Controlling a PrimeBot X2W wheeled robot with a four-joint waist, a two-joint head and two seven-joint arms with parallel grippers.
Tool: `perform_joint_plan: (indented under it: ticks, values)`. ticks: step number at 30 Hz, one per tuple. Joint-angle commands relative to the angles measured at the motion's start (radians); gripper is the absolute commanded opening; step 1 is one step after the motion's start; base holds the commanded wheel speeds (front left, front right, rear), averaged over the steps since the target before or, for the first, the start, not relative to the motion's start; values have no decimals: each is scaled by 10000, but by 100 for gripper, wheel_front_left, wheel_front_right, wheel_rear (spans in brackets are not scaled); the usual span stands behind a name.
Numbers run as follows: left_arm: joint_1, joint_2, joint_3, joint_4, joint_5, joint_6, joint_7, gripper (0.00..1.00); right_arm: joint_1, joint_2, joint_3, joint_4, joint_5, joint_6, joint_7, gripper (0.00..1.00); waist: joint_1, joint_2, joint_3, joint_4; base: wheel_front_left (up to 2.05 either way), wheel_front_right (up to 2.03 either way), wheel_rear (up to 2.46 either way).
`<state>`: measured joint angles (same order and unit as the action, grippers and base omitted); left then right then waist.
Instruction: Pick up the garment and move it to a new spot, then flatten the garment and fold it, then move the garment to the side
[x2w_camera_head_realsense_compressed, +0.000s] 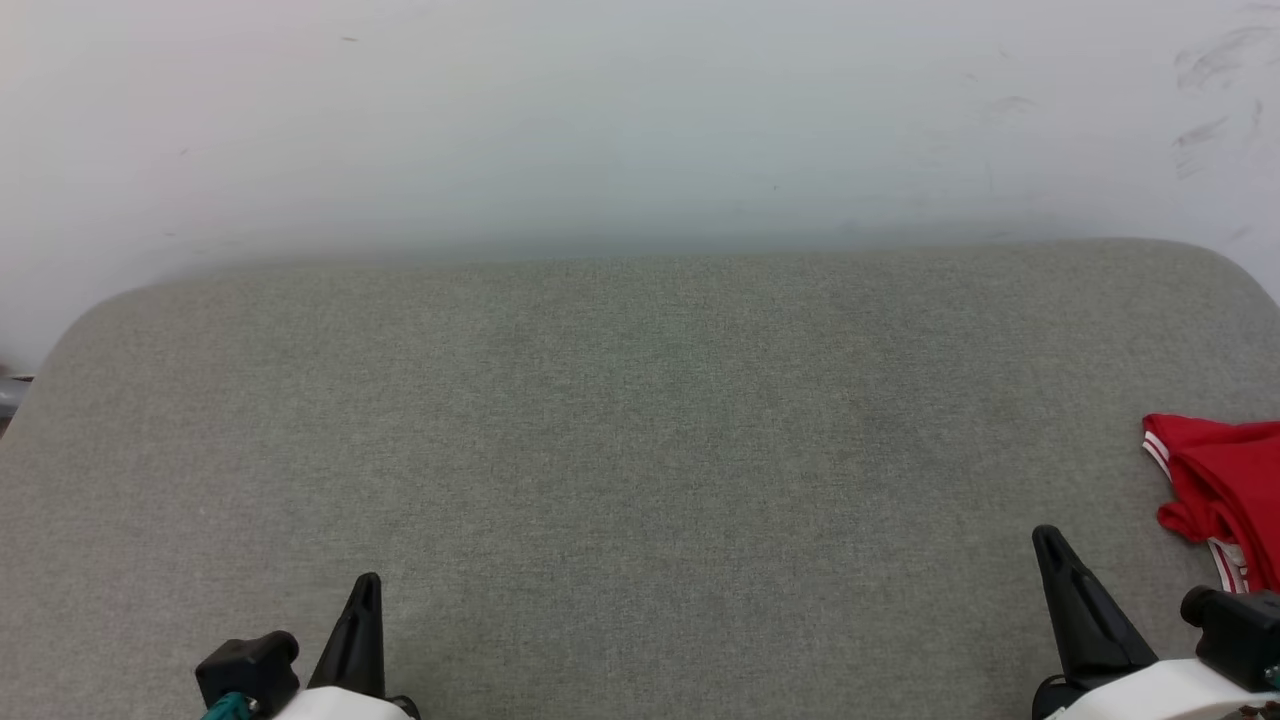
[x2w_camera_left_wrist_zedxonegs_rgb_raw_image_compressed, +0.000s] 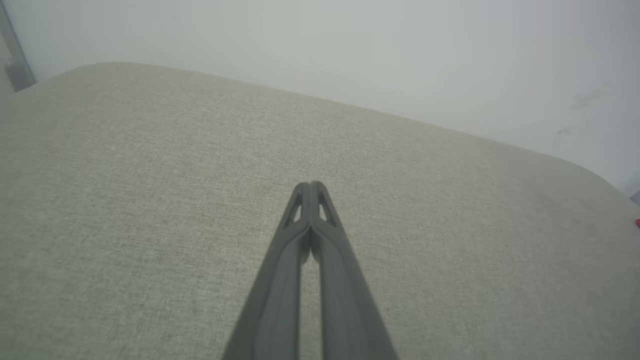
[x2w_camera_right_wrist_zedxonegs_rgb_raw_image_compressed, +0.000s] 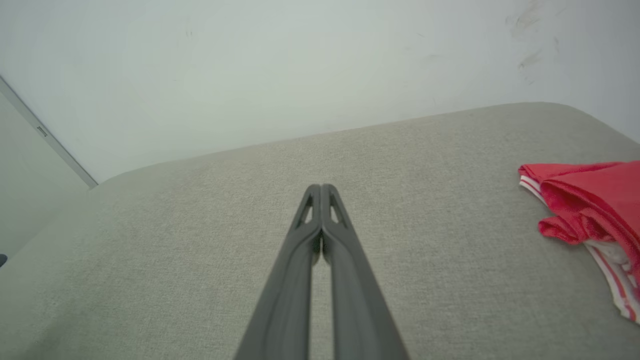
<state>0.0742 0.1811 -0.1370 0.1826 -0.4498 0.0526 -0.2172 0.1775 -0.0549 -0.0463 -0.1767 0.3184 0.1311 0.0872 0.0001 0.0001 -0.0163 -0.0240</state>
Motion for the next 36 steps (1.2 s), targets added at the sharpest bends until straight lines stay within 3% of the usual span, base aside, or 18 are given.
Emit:
perform_joint_plan:
  ticks: [1,36]
  values:
    - [-296,29,127,-120,-295,-61,62,0,-311,-85,18,-37,359,0,-85,0,0,-1,0,2,0,0,0]
    - [-988,-535,1155,183,-5128,-828,1457,0,-1432,-298,70,1764,6021,-2,-225,0,0,-1,59,73,0,0,0]
